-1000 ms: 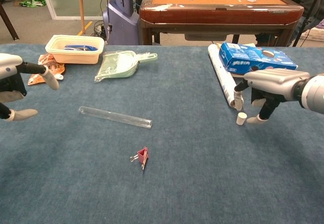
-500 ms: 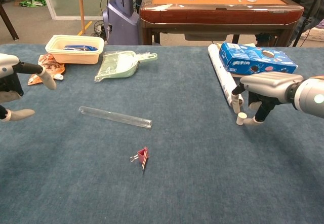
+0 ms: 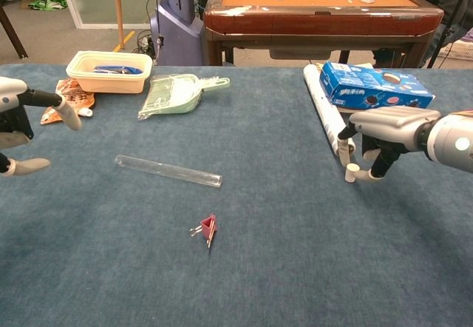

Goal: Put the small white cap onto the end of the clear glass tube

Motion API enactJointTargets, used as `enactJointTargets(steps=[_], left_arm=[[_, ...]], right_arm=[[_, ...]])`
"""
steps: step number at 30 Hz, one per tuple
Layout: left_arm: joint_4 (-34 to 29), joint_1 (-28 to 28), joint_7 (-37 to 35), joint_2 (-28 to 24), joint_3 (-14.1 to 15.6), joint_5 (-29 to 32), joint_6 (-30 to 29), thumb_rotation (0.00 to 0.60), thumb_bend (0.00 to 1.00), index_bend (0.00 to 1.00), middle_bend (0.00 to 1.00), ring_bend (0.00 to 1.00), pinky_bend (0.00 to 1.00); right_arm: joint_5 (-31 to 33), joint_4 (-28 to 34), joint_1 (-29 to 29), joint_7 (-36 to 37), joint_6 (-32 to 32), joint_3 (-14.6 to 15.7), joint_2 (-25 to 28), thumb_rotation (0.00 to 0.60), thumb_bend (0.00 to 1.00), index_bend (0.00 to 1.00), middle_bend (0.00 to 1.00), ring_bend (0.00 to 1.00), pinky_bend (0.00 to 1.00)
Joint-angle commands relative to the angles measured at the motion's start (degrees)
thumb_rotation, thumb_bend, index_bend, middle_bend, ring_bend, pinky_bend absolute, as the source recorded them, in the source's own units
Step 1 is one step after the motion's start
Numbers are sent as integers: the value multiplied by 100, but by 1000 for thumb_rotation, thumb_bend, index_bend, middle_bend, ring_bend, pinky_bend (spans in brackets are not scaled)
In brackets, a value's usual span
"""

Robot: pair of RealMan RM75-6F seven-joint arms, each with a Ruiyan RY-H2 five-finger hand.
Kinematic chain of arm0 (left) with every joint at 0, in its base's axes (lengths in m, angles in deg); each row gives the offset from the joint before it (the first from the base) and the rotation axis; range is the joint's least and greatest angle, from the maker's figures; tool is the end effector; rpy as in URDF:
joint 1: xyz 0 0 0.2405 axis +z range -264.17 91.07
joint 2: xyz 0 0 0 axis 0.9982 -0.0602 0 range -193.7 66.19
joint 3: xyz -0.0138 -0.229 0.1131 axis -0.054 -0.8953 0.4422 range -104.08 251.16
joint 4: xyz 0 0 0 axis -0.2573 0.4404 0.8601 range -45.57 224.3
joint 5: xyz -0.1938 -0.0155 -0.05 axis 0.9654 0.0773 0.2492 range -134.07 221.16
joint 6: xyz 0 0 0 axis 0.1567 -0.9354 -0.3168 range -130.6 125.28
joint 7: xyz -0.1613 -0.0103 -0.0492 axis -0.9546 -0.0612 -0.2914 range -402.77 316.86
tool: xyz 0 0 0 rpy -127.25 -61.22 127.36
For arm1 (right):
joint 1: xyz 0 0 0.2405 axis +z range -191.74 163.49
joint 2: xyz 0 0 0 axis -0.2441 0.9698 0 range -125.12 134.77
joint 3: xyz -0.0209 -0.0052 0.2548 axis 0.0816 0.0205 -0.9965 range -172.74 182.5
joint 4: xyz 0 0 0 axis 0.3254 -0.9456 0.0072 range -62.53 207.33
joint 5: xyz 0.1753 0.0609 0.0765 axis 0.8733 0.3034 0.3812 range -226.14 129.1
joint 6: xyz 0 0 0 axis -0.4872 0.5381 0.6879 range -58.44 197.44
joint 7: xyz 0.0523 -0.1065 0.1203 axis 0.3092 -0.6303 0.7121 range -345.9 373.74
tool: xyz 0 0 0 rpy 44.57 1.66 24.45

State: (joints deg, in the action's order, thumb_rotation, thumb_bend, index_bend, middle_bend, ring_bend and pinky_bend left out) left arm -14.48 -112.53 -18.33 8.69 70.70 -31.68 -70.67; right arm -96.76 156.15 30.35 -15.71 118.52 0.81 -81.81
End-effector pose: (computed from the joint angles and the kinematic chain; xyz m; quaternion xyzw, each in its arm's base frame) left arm -0.1962 0.2786 0.0643 -0.7308 -0.3516 -0.3488 0.4696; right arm -0.1973 -0.3566 -0.0299 0.7713 -0.4070 0.2249 0.4346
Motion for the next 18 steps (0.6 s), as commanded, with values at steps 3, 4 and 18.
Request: enactJointTargets(steps=[3,4,18], left_arm=[[32,-94,-7,-4,-117,48,66,600,262,309,1000,906,833],[54,-142,-39,4,-176,69,101,600,262,309,1000,907,833],[1162,-1249,-500,783,-701,304,1342,600,262,325,1000,912,833]], right_arm=[[-23,14,-6,21,29,3,6,600,383,541,996,1000,1000],[-53,62,-23,76,66,-25,33,600,383,544,996,1000,1000],[-583,1626,-449,660,846,-421,1579,600,394,572,999,1000,1000]])
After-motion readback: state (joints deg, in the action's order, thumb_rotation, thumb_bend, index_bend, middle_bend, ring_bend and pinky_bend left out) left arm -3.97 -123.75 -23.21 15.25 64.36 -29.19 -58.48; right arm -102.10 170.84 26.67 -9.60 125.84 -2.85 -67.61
